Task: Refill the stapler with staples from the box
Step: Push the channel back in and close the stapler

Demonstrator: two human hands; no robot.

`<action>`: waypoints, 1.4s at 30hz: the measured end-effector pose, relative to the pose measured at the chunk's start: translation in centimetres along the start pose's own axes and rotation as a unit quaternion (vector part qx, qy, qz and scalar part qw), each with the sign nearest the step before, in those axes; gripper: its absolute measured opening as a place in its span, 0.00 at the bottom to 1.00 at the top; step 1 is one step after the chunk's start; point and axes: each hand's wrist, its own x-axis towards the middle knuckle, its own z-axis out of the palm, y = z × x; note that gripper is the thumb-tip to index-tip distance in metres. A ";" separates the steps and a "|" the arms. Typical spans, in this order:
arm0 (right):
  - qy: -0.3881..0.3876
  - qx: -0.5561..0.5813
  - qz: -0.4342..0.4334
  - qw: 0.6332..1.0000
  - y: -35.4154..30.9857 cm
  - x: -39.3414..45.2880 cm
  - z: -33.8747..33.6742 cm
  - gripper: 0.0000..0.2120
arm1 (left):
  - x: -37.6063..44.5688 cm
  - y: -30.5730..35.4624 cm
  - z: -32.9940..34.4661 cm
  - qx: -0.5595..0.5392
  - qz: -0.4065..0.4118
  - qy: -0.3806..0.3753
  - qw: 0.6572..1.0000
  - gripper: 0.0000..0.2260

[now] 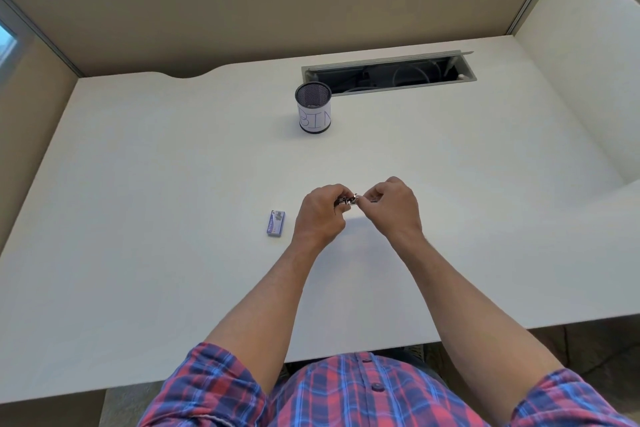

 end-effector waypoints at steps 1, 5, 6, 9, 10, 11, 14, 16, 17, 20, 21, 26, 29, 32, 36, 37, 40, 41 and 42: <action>-0.011 0.011 0.024 1.000 -0.2 0.1 0.0 0.09 | 0.0 0.0 0.0 0.004 0.002 0.001 1.000 0.10; -0.059 0.090 0.096 0.990 -0.4 0.6 -0.4 0.09 | 0.0 -0.2 0.0 0.006 0.000 0.006 1.000 0.10; -0.064 0.110 0.105 0.986 -0.3 0.5 -0.4 0.08 | 0.0 -0.2 0.0 0.006 0.000 0.005 1.000 0.10; -0.064 0.182 0.127 0.973 -0.1 0.2 -0.3 0.07 | 0.1 -0.2 -0.1 0.000 -0.003 0.004 1.000 0.10; -0.062 0.196 0.129 0.970 -0.1 0.1 -0.3 0.06 | 0.1 -0.2 0.0 -0.003 -0.004 0.005 1.000 0.10; -0.061 0.204 0.129 0.969 -0.1 0.0 -0.2 0.06 | 0.1 -0.2 0.0 -0.008 -0.007 0.005 1.000 0.10; -0.056 0.234 0.132 0.962 -0.4 -0.2 -0.2 0.05 | 0.1 -0.2 0.0 -0.023 -0.019 0.006 1.000 0.10; -0.051 0.234 0.129 0.962 -0.5 -0.3 -0.3 0.05 | 0.1 -0.1 0.1 -0.028 -0.020 0.007 0.999 0.10; -0.049 0.221 0.123 0.966 -0.4 -0.3 -0.3 0.05 | 0.1 -0.1 0.1 -0.029 -0.020 0.006 0.999 0.10; -0.042 0.151 0.092 0.983 -0.4 -0.3 -0.4 0.06 | 0.0 -0.1 0.1 -0.042 -0.029 0.001 0.999 0.10; -0.038 0.135 0.085 0.986 -0.5 -0.3 -0.5 0.06 | 0.0 -0.1 0.0 -0.051 -0.036 -0.003 0.998 0.10; -0.032 0.127 0.081 0.988 -0.8 -0.2 -0.9 0.07 | 0.0 0.3 -0.3 -0.048 -0.036 -0.025 0.998 0.17; -0.034 0.129 0.086 0.987 -0.8 -0.2 -1.0 0.06 | 0.1 0.7 -0.4 -0.023 -0.030 -0.030 0.999 0.18; -0.035 0.141 0.085 0.986 -0.8 -0.2 -1.1 0.05 | 0.1 0.8 -0.5 -0.006 -0.034 -0.038 0.999 0.17; -0.043 0.184 0.097 0.977 -0.4 -0.2 -1.3 0.05 | 0.0 0.6 -0.7 -0.014 -0.043 -0.049 0.998 0.17; -0.048 0.193 0.102 0.975 -0.3 -0.2 -1.4 0.04 | -0.1 0.6 -0.7 -0.014 -0.043 -0.050 0.998 0.16; -0.067 0.200 0.102 0.972 0.0 -0.2 -1.6 0.04 | -0.2 0.6 -0.8 -0.012 -0.045 -0.053 0.997 0.16; -0.074 0.199 0.097 0.972 0.1 -0.2 -1.7 0.05 | -0.2 0.6 -0.8 -0.011 -0.045 -0.053 0.997 0.16; -0.081 0.195 0.092 0.973 0.1 -0.2 -1.7 0.05 | -0.3 0.6 -0.8 -0.012 -0.045 -0.053 0.998 0.16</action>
